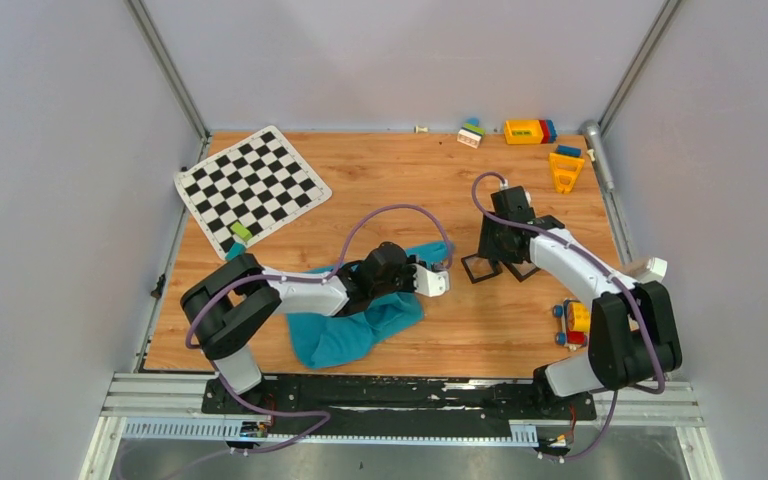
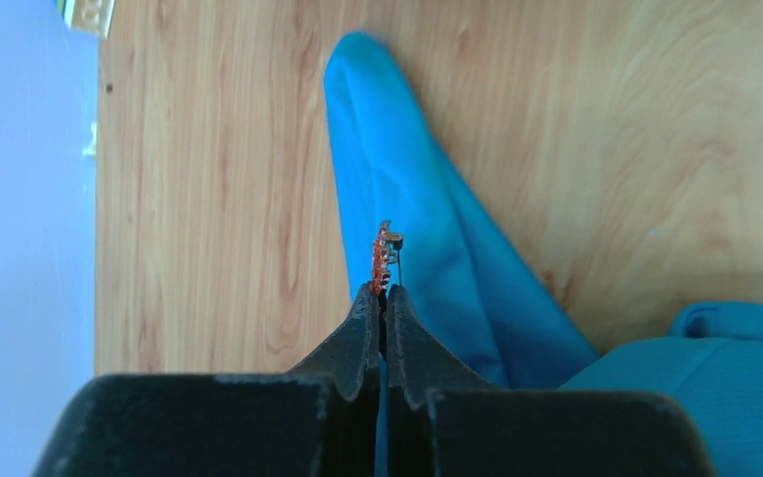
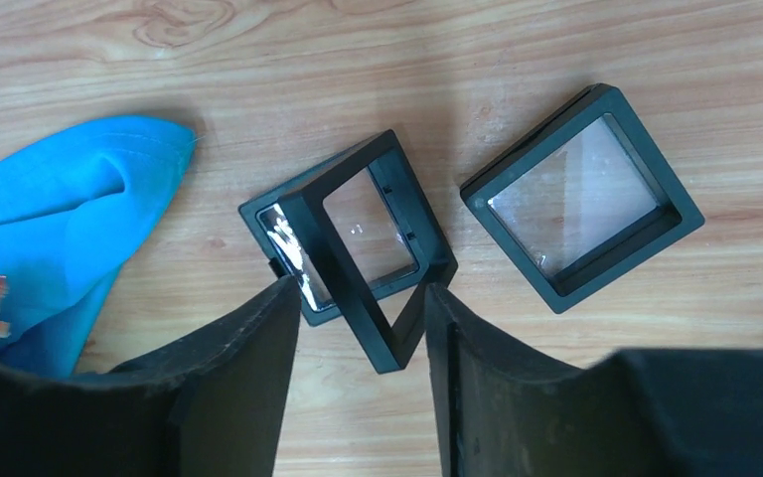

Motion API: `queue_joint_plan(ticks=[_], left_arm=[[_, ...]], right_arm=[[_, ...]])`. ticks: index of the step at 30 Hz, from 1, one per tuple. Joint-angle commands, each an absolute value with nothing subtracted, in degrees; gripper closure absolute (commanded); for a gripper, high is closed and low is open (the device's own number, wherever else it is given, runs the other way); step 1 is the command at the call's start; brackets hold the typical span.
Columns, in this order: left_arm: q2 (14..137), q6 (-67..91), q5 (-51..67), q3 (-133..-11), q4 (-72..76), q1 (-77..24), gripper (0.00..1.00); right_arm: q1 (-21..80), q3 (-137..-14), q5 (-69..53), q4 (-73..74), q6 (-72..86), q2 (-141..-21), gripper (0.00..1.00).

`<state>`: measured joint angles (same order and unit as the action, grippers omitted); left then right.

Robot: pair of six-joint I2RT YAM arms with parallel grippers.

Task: Remove the brooch from the garment
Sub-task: Pick up the brooch box from the center of the board.

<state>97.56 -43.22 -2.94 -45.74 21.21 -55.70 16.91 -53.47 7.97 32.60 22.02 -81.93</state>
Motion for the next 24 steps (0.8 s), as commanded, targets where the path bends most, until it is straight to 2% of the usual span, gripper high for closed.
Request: queue_joint_plan(ticks=[1,6,8,14,16,20,22,24], left_arm=[[95.1,-38.7,-10.5,-44.4,22.0,-52.5,1.00],[93.7,-34.0,-19.7,-44.1,23.0,-47.5,1.00],[92.8,-35.0,-21.7,-42.9,24.2,-47.2,1.00],[84.3,-37.5,-3.1,-36.7,32.2,-48.9,1.00],[84.1,-40.6,-2.2,-35.4,35.2,-51.2,1.00],[85.6,-44.9,-0.8,-36.5,38.1,-53.6,1.00],[86.1,-45.9,3.9,-38.5,36.0,-54.1,1.00],[87.1,-46.2,7.9,-40.2,35.4,-54.3,1.00]], right_arm=[[17.6,-56.2,11.8,31.0,21.5,-83.8,0.53],[19.6,-55.7,14.3,31.1,22.1,-83.4,0.71],[21.0,-55.7,16.7,31.9,22.8,-83.6,0.72],[25.3,-54.0,13.3,33.5,24.9,-80.1,0.71],[25.4,-52.8,10.1,33.5,25.3,-77.8,0.71],[25.5,-50.9,7.1,34.1,25.7,-73.0,0.81],[25.5,-50.2,5.6,34.3,25.6,-70.9,0.82],[25.5,-49.6,5.2,34.3,25.8,-69.4,0.88]])
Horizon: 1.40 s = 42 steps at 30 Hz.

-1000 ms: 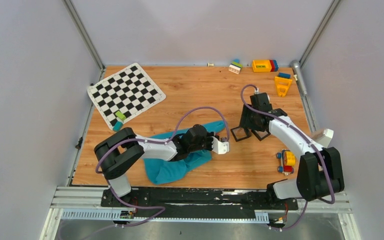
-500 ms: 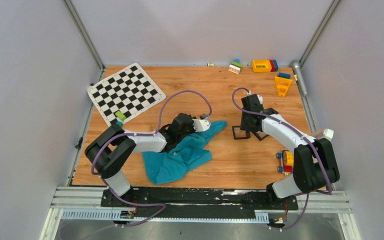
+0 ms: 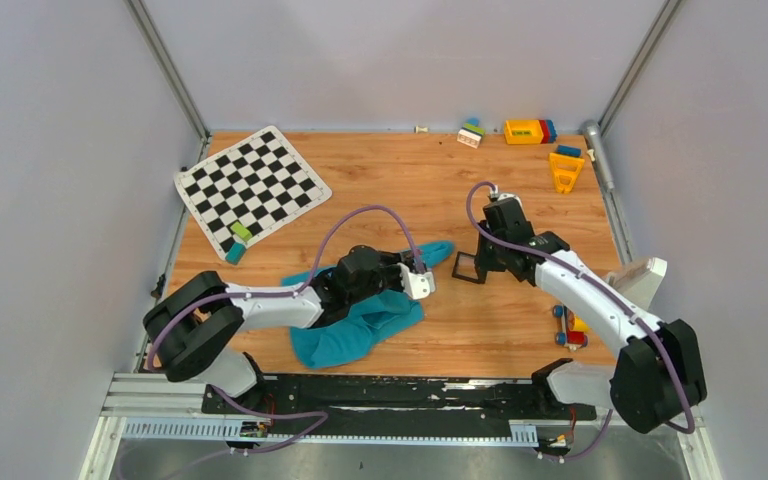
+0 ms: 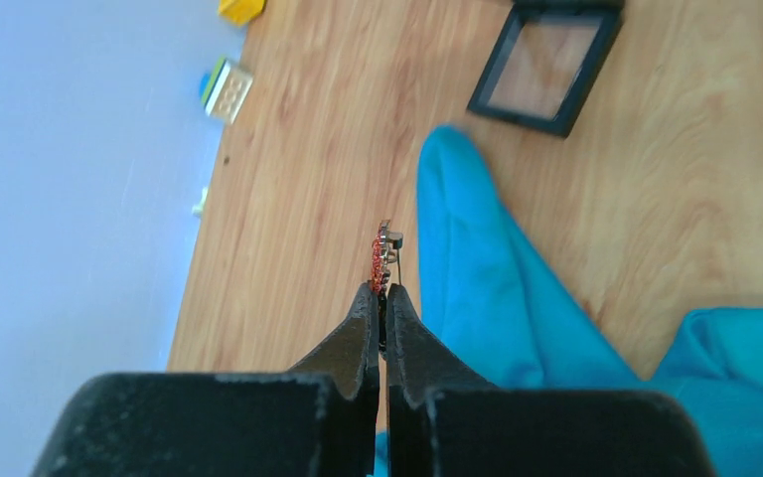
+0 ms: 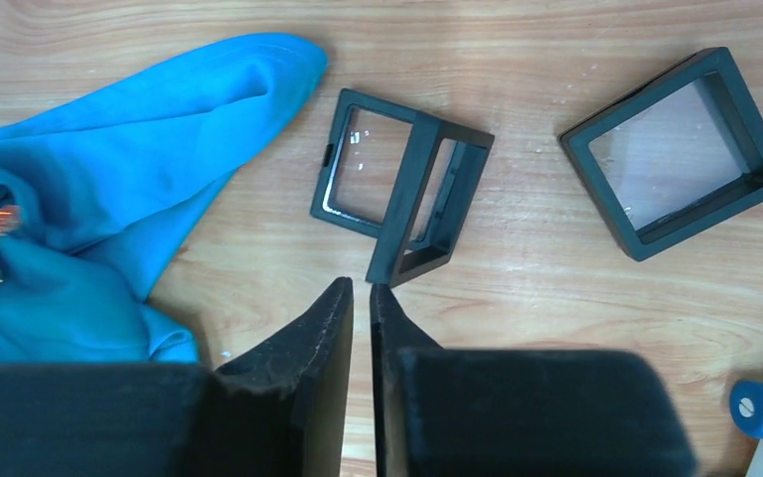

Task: Remove the brooch from the garment
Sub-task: Pick up the brooch box from the center of the board.

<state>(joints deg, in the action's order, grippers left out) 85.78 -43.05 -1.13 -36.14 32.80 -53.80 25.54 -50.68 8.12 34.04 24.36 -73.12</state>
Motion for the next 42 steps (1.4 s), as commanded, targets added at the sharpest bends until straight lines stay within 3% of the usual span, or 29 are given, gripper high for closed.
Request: queue_joint_plan(ticks=[1,3,5,7,15,19,26,34,42], left_arm=[[87.6,-46.5,8.7,-40.5,35.9,-54.3,1.00],[90.4,-47.4,9.5,-41.2,39.0,-54.3,1.00],[94.6,-48.8,9.6,-41.7,42.2,-54.3,1.00],[97.7,-49.8,10.2,-42.2,44.8,-54.3,1.00],[104.0,-50.9,13.9,-42.7,50.9,-54.4,1.00],[104.6,-52.1,13.8,-43.7,50.3,-54.9,1.00],[105.8,-53.5,14.3,-44.7,49.1,-55.4,1.00],[104.1,-55.2,14.3,-43.4,49.6,-57.0,1.00],[104.5,-58.7,9.1,-41.8,52.8,-58.4,1.00]], right_arm=[[25.5,-49.4,5.2,34.3,26.0,-68.9,0.90],[25.5,-49.4,5.2,34.3,26.2,-69.2,0.90],[25.5,-49.9,5.6,34.3,26.2,-70.3,0.75],[25.6,-50.8,6.1,34.3,26.3,-71.7,0.67],[25.4,-53.6,11.7,33.6,27.8,-77.8,0.56],[25.4,-53.8,12.7,33.1,28.0,-79.7,0.63],[25.4,-51.5,9.4,32.0,27.3,-76.1,0.97],[25.6,-48.5,1.0,34.3,25.8,-66.0,0.99],[26.1,-50.1,-3.2,37.0,24.9,-67.4,1.00]])
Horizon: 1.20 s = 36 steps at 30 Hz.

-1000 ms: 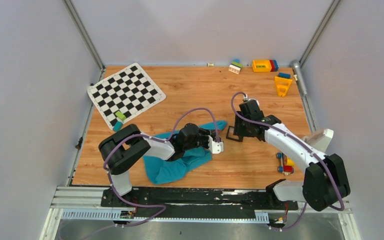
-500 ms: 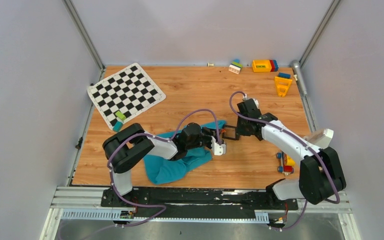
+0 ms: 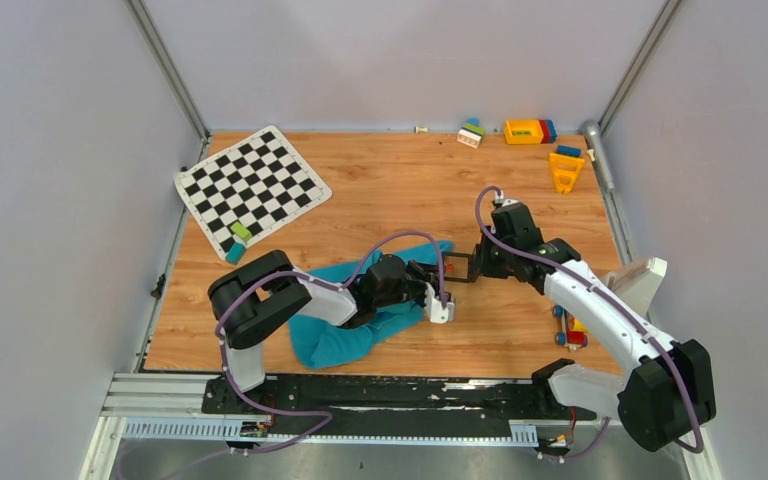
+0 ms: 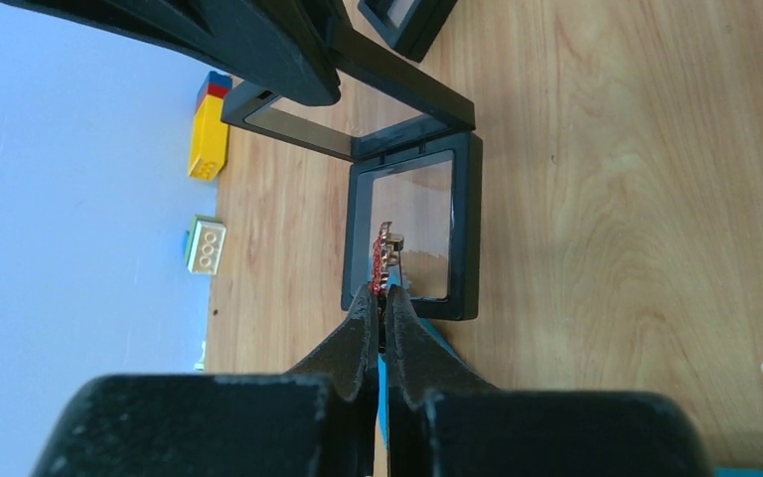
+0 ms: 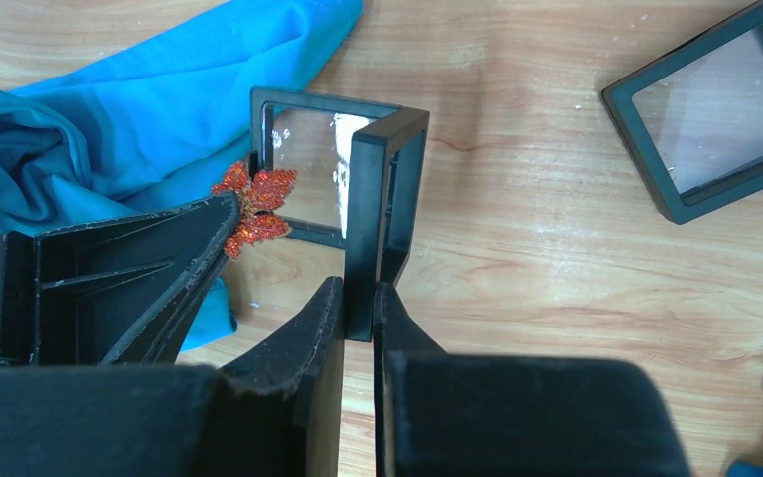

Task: Remove the brooch from the garment
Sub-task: Pick up the brooch box from the center of the board.

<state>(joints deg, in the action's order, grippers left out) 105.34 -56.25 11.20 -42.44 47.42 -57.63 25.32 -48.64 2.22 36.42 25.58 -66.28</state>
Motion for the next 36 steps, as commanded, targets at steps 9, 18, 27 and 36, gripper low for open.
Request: queue_joint_plan(ticks=[9,18,27,36], left_arm=[[103.0,-56.6,7.0,-39.8,57.6,-58.5,1.00],[101.7,-57.2,3.8,-39.5,58.5,-58.8,1.00],[101.3,-60.4,0.2,-38.5,58.0,-58.8,1.00],[101.6,-56.7,7.1,-38.8,58.5,-59.1,1.00]], right_arm=[[26.4,-49.9,-3.1,37.1,25.4,-69.1,1.00],[26.3,-49.8,-2.7,37.4,25.5,-70.2,1.00],[26.4,-50.4,-0.3,38.3,26.2,-70.4,1.00],[26.3,-50.6,-4.6,38.2,25.7,-68.4,1.00]])
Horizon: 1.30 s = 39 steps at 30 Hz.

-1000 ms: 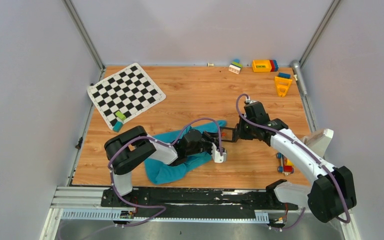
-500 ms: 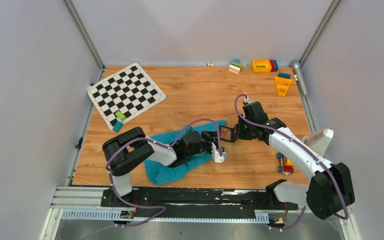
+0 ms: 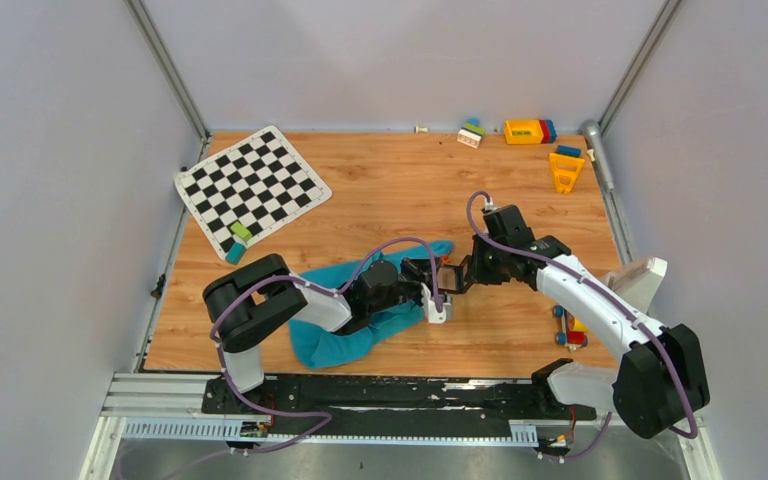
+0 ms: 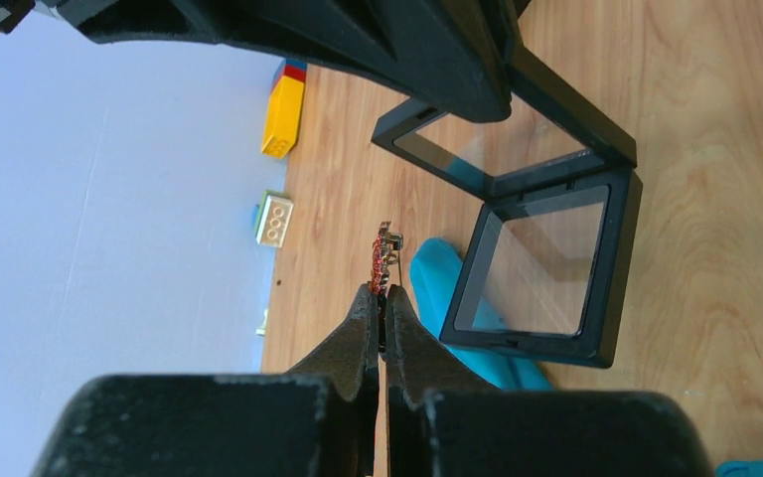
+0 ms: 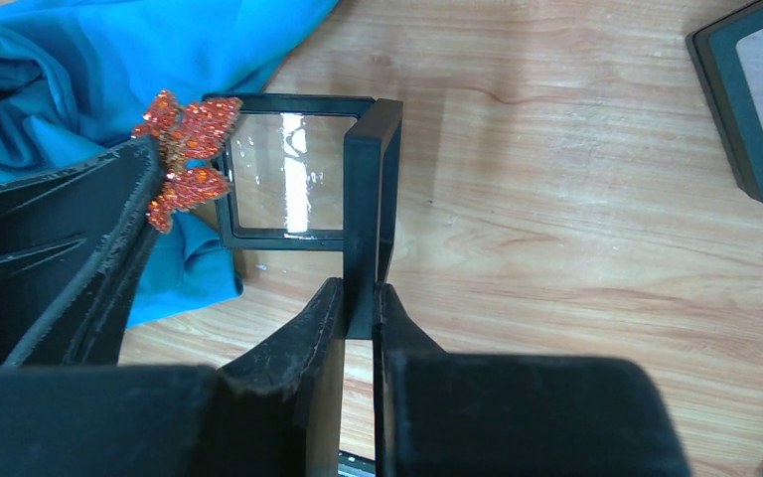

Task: Remove the brooch from the garment
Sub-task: Pick up the brooch box from the center of the board, then place the brooch in the brooch box.

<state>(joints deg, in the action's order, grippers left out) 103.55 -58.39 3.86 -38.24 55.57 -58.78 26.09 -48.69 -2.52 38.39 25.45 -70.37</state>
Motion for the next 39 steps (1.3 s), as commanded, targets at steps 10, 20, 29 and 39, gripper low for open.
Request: queue_joint_plan(ticks=[10,20,29,39], left_arm=[[103.6,-57.4,7.2,-40.3,55.0,-59.1,1.00],[105.0,-58.0,8.6,-40.9,52.2,-59.4,1.00],[105.7,-58.2,10.4,-41.5,48.8,-59.8,1.00],[105.6,-58.7,11.6,-42.7,43.2,-60.1,0.98]], right_arm=[[26.5,-51.1,-5.1,39.0,25.4,-68.3,1.00],[26.4,-51.4,-4.2,39.4,25.2,-68.8,1.00],[26.5,-51.3,-4.1,39.5,25.1,-68.6,1.00],[26.5,-51.7,-3.7,39.4,25.1,-69.3,1.00]])
